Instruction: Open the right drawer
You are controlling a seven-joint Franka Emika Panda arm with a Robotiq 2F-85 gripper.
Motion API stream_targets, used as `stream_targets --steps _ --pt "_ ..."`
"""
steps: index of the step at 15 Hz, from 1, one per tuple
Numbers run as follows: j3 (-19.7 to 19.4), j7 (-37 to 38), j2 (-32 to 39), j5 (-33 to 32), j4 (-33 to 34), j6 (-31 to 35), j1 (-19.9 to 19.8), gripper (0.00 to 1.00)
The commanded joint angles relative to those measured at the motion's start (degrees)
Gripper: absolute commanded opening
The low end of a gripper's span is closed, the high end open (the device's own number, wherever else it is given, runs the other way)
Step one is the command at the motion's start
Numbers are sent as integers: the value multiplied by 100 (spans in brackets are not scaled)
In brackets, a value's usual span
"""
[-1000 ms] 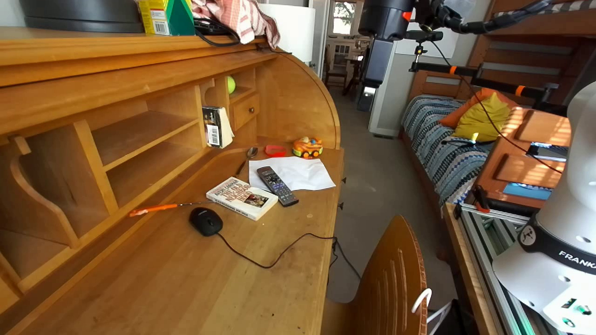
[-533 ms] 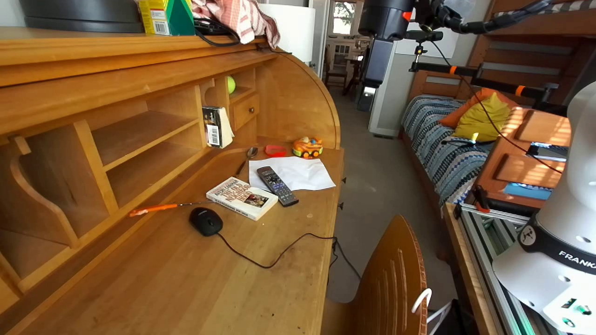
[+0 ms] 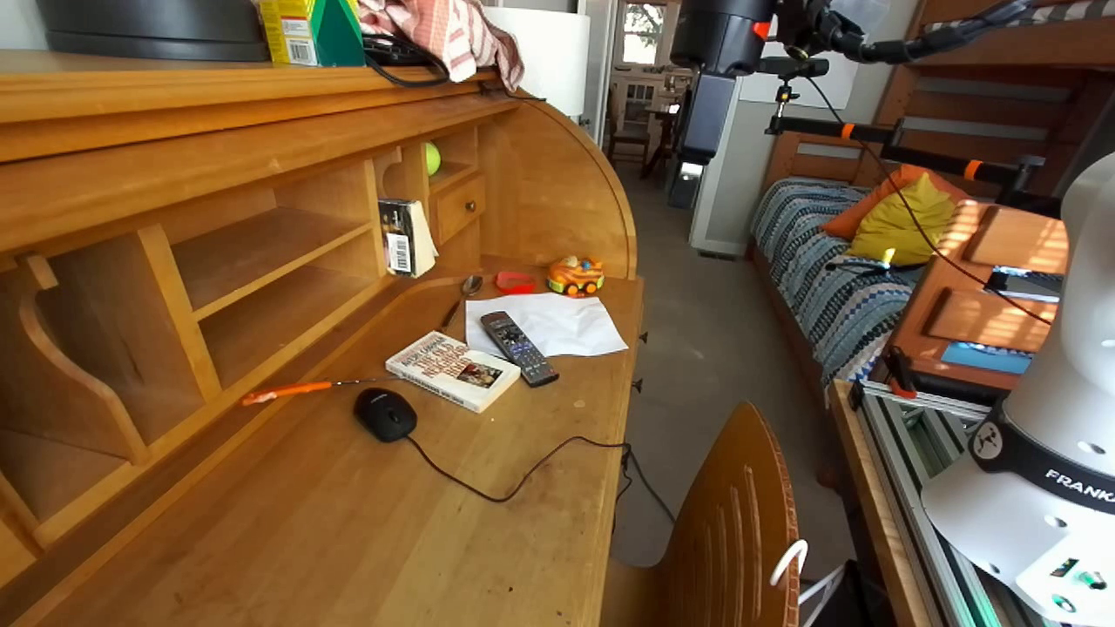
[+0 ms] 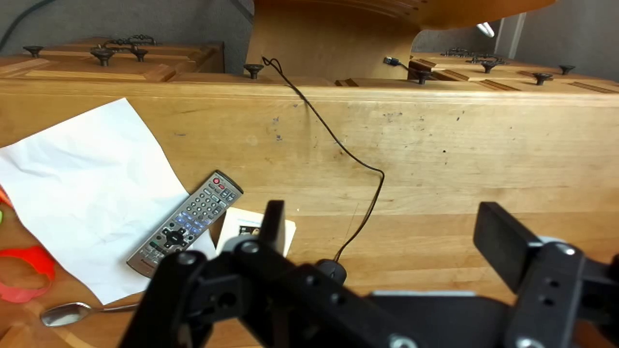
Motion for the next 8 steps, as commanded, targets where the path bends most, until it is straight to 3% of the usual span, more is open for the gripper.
stream_targets --steps 1,8 --pt "44 -20 4 26 11 -16 -48 100" --pt "-138 -276 75 144 54 299 -27 100"
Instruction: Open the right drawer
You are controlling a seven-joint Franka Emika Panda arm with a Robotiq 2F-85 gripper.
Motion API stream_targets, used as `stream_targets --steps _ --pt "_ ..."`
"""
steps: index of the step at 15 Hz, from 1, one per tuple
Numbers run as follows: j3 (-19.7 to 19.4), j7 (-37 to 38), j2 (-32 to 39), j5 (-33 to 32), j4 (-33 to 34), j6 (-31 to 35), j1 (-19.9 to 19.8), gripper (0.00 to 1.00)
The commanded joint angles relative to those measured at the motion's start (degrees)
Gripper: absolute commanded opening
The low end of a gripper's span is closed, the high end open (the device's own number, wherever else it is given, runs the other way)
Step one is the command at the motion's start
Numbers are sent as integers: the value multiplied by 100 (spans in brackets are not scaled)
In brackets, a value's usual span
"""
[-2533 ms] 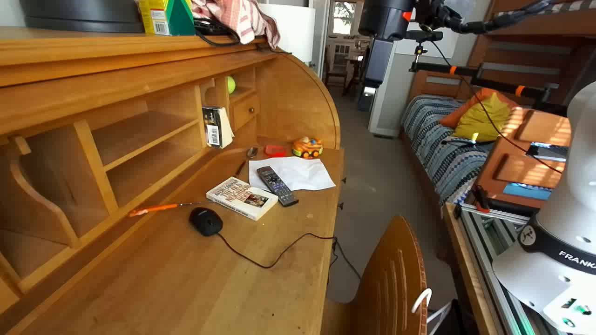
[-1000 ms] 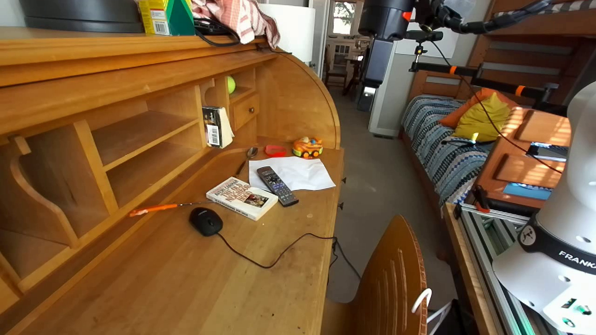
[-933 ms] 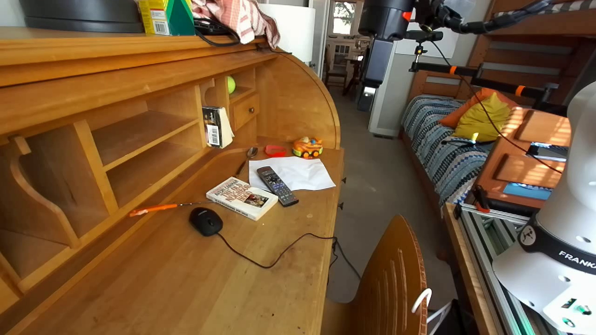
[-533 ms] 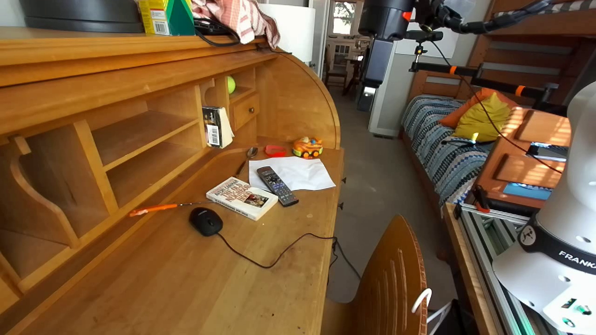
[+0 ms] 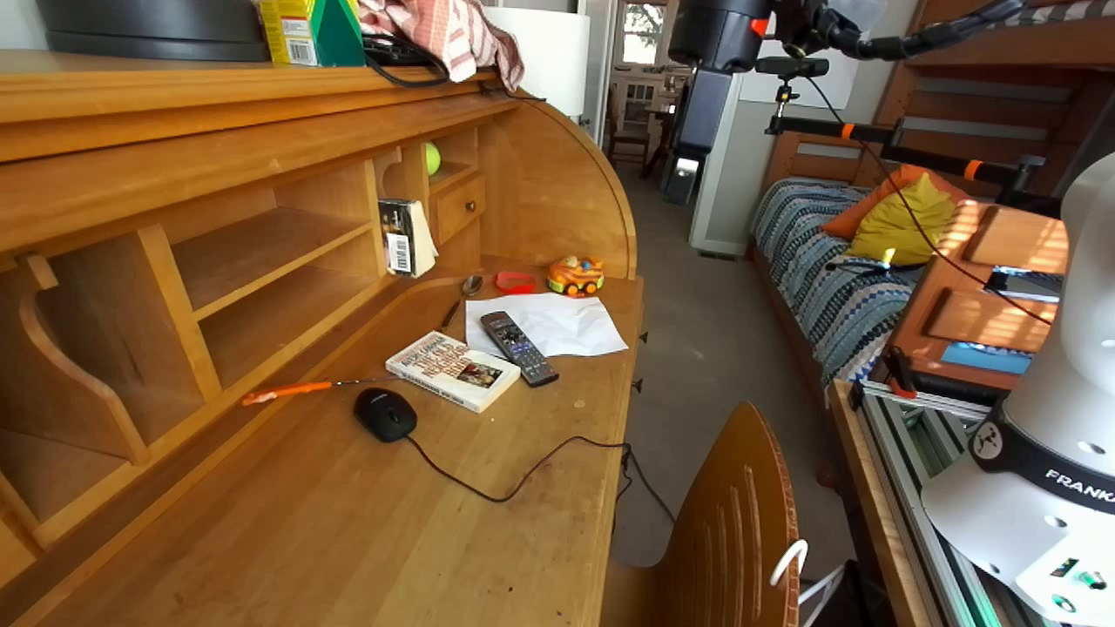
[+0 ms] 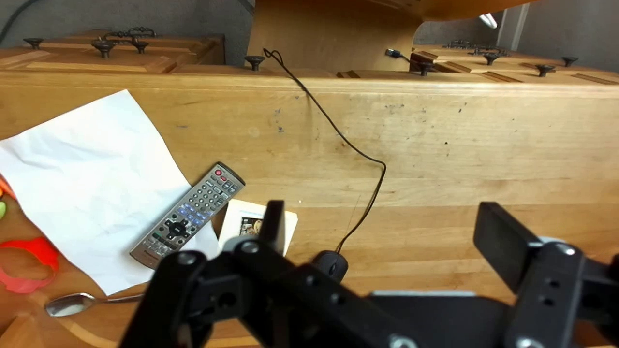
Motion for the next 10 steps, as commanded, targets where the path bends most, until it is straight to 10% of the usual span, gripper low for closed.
stream_targets --steps 1,10 --pt "-185 -338 130 121 85 301 -43 100" --pt "-1115 -1656 1137 128 1030 907 -325 100"
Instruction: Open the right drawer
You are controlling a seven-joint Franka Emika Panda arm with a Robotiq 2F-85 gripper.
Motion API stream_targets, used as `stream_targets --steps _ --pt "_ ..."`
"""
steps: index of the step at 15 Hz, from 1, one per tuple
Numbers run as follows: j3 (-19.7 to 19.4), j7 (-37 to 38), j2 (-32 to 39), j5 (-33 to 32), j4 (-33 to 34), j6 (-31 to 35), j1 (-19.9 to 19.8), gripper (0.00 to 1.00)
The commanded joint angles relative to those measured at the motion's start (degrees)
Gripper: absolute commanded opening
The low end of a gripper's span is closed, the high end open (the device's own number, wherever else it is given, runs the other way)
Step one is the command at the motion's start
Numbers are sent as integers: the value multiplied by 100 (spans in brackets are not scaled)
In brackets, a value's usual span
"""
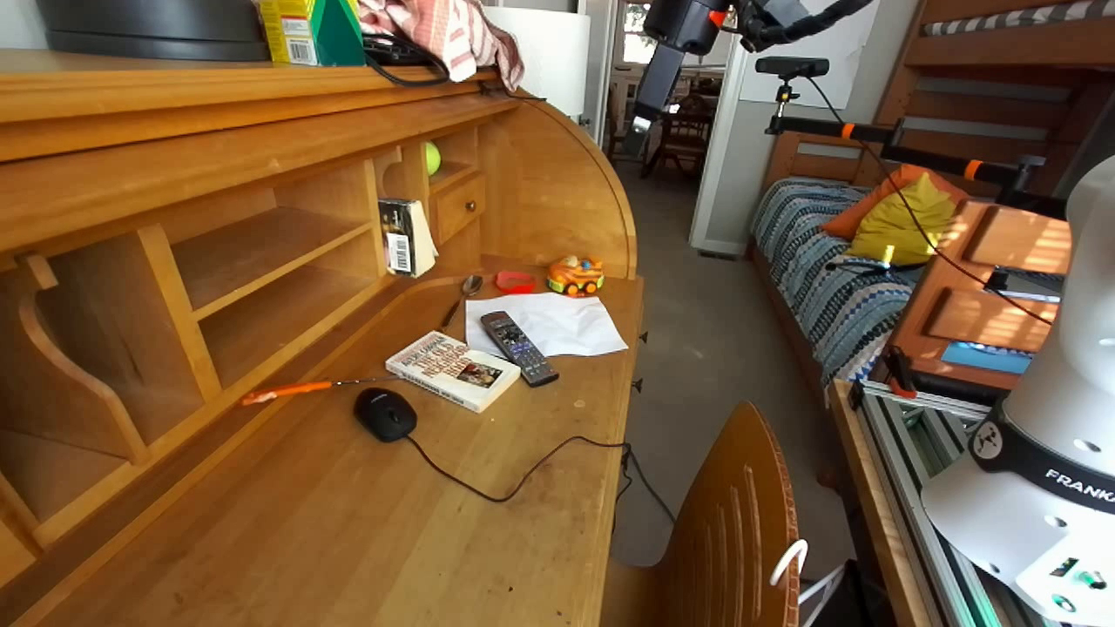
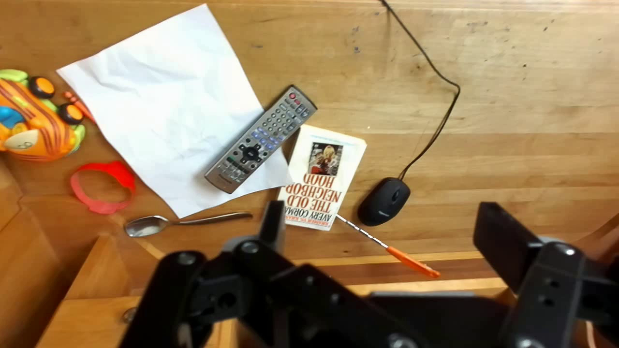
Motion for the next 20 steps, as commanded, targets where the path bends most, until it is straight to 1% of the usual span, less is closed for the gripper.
stream_targets --steps 1,3,5,6,7,12,13,15,17,20 --pt "-384 -823 649 121 593 57 -91 100" --pt "-552 -1178 911 174 846 146 -154 100" --pt "-569 -1441 1059 134 909 357 -247 100" --pt "-533 -1446 1108 158 916 443 -288 100" --pt "-433 -1284 914 88 816 278 -366 100" --pt "-400 -1339 1076 89 901 364 -399 100" --pt "-430 -1592 854 186 627 755 -376 100" --pt "-548 -2121 723 416 234 1413 -343 100" --pt "-743 -2694 666 874 -191 2294 -263 100" --pt "-1262 -3776 731 1961 -601 3142 82 100"
